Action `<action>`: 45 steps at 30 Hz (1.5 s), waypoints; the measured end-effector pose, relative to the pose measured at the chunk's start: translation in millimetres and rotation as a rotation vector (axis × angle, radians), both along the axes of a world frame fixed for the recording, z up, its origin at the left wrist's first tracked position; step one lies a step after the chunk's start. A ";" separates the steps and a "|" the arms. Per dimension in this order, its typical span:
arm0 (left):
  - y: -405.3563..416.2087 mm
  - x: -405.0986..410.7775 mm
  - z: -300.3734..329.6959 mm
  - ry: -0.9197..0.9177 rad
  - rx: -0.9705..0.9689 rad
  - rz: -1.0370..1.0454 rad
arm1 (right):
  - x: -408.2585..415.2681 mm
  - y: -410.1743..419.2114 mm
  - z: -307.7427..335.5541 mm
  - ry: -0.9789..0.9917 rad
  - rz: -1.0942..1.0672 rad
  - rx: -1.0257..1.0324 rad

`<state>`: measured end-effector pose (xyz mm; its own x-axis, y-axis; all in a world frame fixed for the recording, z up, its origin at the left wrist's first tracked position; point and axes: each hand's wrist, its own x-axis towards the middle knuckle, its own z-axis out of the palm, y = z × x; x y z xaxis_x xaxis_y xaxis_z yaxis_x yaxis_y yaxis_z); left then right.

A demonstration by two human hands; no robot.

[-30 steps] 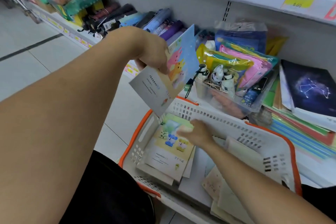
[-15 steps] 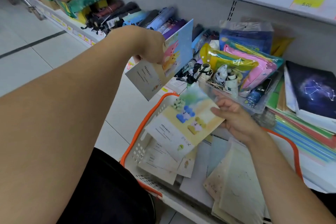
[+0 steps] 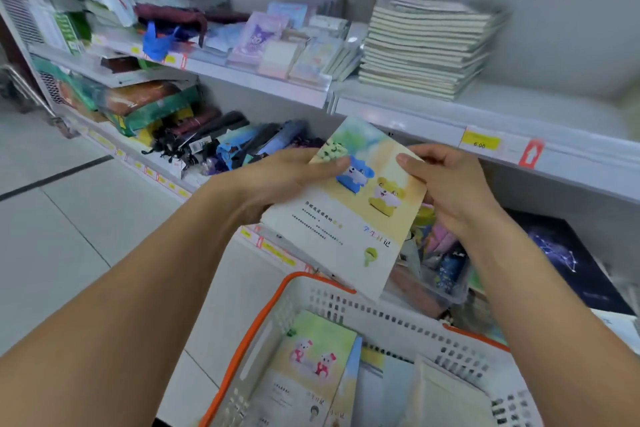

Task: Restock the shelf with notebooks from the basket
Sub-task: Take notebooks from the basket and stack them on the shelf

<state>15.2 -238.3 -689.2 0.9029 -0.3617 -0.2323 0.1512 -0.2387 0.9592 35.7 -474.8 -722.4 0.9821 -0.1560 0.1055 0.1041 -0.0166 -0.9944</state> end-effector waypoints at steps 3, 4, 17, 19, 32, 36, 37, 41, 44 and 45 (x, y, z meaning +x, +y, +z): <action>-0.7 -1.6 2.5 -0.048 -0.132 -0.007 | -7.3 -0.3 22.1 -0.098 -0.134 -0.076; 0.0 -0.7 3.2 -0.065 -0.163 0.022 | -13.5 -0.5 28.2 -0.094 -0.160 -0.090; -34.3 17.6 43.0 -0.344 -0.487 0.352 | -54.0 18.3 75.0 -0.208 0.174 0.112; -37.6 22.6 51.6 -0.368 -0.562 0.324 | -27.3 6.1 104.4 -0.203 0.089 0.250; -37.6 33.4 46.1 -0.309 -0.499 0.365 | 168.7 -68.0 215.9 0.228 0.011 -0.458; -34.3 34.5 41.3 -0.289 -0.487 0.365 | 177.6 -72.5 218.6 0.140 -0.158 -1.116; -33.3 34.6 39.8 -0.281 -0.485 0.371 | 180.7 -73.4 216.4 0.112 -0.191 -1.181; -30.0 32.5 38.3 -0.253 -0.456 0.388 | 188.0 -75.1 201.1 -0.038 -0.237 -1.271; -29.0 27.6 38.4 -0.260 -0.348 0.384 | 172.4 -67.4 178.5 -0.264 -0.411 -1.159; -28.3 25.6 37.6 -0.268 -0.272 0.381 | 159.8 -63.2 167.1 -0.395 -0.492 -1.117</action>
<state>40.8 -266.6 -651.6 0.9967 -0.0123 0.0807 -0.0801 0.0480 0.9956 195.6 -538.0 -555.3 0.7188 -0.1306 0.6828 0.1329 -0.9383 -0.3194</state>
